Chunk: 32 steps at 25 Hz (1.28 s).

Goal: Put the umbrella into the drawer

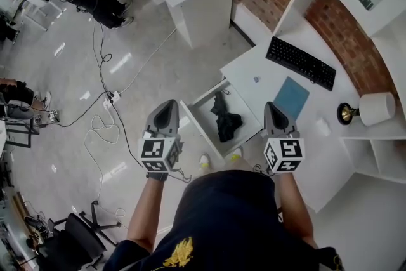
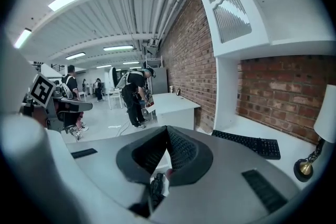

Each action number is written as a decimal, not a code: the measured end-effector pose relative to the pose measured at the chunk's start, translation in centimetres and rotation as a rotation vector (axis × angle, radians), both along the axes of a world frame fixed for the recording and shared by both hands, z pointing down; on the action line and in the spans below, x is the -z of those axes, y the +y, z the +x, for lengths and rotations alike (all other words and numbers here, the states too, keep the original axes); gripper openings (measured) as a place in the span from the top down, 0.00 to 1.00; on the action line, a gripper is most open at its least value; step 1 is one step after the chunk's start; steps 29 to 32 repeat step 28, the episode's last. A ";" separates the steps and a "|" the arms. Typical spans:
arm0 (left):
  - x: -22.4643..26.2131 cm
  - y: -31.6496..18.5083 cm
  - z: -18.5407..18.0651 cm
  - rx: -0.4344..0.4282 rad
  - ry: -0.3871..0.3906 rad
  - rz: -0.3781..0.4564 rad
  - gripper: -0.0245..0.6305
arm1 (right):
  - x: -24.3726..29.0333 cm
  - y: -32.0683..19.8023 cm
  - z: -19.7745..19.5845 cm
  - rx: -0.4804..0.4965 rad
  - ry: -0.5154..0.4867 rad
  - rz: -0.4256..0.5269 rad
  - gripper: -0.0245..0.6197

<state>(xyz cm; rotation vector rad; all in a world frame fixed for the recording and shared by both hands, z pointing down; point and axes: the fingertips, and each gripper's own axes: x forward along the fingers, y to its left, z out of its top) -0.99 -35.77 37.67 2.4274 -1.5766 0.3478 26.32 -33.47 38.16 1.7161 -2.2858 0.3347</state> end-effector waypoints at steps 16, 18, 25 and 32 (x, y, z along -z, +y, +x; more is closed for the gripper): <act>-1.2 0.9 -0.1 -0.016 -0.025 -0.042 0.93 | 0.6 -0.6 -0.1 0.030 0.026 0.006 0.96; -1.5 1.2 0.0 -0.020 -0.043 -0.041 0.93 | 0.8 -0.5 0.5 0.033 0.039 0.008 0.96; -1.1 2.1 -1.4 -0.030 0.057 -0.067 0.93 | 1.3 -0.2 1.7 0.007 0.026 0.004 0.96; -0.6 2.0 -4.6 -0.004 0.076 -0.069 0.93 | 0.9 -0.1 -0.4 0.052 0.008 -0.008 0.96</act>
